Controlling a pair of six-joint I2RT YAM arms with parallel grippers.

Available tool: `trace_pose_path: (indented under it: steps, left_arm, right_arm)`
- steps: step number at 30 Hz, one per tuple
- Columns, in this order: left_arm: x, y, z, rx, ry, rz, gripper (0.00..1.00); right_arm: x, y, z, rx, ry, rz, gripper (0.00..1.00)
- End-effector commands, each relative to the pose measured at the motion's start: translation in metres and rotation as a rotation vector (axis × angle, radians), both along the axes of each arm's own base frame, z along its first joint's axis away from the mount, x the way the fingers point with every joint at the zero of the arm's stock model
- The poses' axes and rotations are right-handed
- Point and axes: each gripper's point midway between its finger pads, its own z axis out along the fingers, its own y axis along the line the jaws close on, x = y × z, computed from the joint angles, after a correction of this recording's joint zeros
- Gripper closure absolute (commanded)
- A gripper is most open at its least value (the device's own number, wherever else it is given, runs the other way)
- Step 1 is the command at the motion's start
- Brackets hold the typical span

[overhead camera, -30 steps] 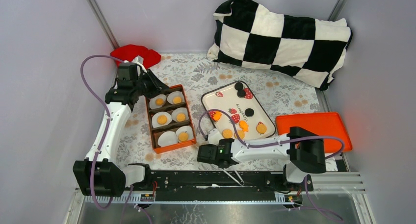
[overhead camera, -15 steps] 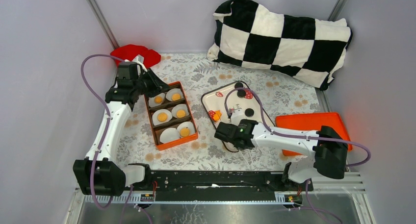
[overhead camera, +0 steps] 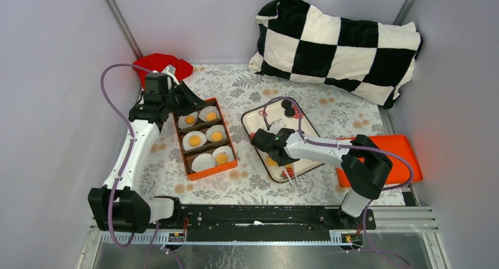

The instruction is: Pack the cookies

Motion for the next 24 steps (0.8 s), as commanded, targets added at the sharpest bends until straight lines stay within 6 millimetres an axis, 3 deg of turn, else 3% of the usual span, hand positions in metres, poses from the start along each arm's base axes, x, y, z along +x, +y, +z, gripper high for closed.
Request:
trace_pose_path:
  steps: [1,5,8,13,19,24]
  left_arm:
    - [0.008,-0.003,0.010,0.003,-0.050,-0.015,0.73]
    - [0.008,-0.005,0.010,-0.001,-0.048,-0.022,0.73]
    - [0.008,-0.004,0.012,0.001,-0.057,-0.019,0.73]
    - [0.008,-0.005,0.010,-0.004,-0.049,-0.019,0.73]
    - [0.007,-0.006,0.005,-0.001,-0.039,-0.020,0.73]
    - [0.008,-0.005,0.004,0.001,-0.037,-0.018,0.73]
  right_arm:
    - [0.018,0.012,0.031,0.062,-0.097,-0.003,0.46]
    - [0.011,0.020,0.052,0.168,-0.094,-0.008,0.35]
    - [-0.003,0.026,0.053,0.257,-0.050,0.014,0.33]
    - [-0.019,0.017,0.022,0.239,0.018,-0.007,0.33]
    - [-0.031,0.025,-0.011,0.283,0.089,-0.024,0.33]
    - [-0.036,0.022,-0.026,0.262,0.113,-0.035,0.36]
